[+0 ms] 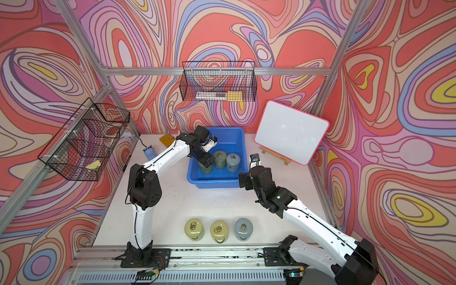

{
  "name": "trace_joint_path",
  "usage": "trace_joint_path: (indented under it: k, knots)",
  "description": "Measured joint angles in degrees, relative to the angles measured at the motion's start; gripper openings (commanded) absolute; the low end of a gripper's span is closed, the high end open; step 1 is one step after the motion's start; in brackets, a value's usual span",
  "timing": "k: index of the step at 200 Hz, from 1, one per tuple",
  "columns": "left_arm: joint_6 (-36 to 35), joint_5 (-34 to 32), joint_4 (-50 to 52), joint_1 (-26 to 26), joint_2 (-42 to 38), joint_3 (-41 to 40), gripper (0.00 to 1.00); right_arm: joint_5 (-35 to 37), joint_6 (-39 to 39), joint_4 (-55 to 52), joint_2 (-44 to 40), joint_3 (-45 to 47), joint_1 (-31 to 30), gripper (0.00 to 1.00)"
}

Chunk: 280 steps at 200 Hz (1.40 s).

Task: Take the tea canister out of the basket
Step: Pick up the tea canister from the basket.

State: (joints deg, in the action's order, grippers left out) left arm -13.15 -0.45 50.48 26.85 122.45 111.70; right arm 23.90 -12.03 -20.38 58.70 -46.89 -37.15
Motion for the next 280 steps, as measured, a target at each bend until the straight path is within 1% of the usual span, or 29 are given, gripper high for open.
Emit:
trace_joint_path:
  k: [39, 112, 151, 187, 211, 231, 250, 280]
  knots:
    - [-0.39, -0.13, -0.85, -0.42, 2.1, 0.15, 0.99, 0.15, 0.0, 0.24, -0.22, 0.0, 0.0, 0.98]
    - [-0.59, 0.46, -0.94, -0.59, 5.33, 3.1, 0.99, 0.22, 0.0, 0.26, -0.22, 0.0, 0.0, 0.98]
    - [-0.61, 1.81, -0.66, -0.57, 6.69, 4.22, 0.92, 0.31, 0.0, 0.26, -0.22, 0.0, 0.0, 0.98]
    - [-0.39, 2.38, 0.15, -0.63, 6.71, 4.22, 0.82, 0.31, 0.0, 0.26, -0.2, 0.02, 0.0, 0.98]
    - [-0.33, 2.82, 0.81, -0.68, 6.71, 4.48, 0.8, 0.31, 0.0, 0.26, -0.2, 0.02, 0.0, 0.98]
    - [-0.28, 2.89, 1.14, -0.7, 6.71, 4.5, 0.8, 0.31, 0.0, 0.26, -0.2, 0.02, 0.0, 0.98]
    - [-0.09, 2.89, 1.42, -0.68, 6.69, 4.55, 0.85, 0.33, 0.0, 0.28, -0.2, 0.02, 0.0, 0.98]
    - [0.13, 2.64, 2.4, -0.52, 6.69, 4.72, 0.85, 0.31, 0.0, 0.28, -0.2, 0.02, 0.0, 0.98]
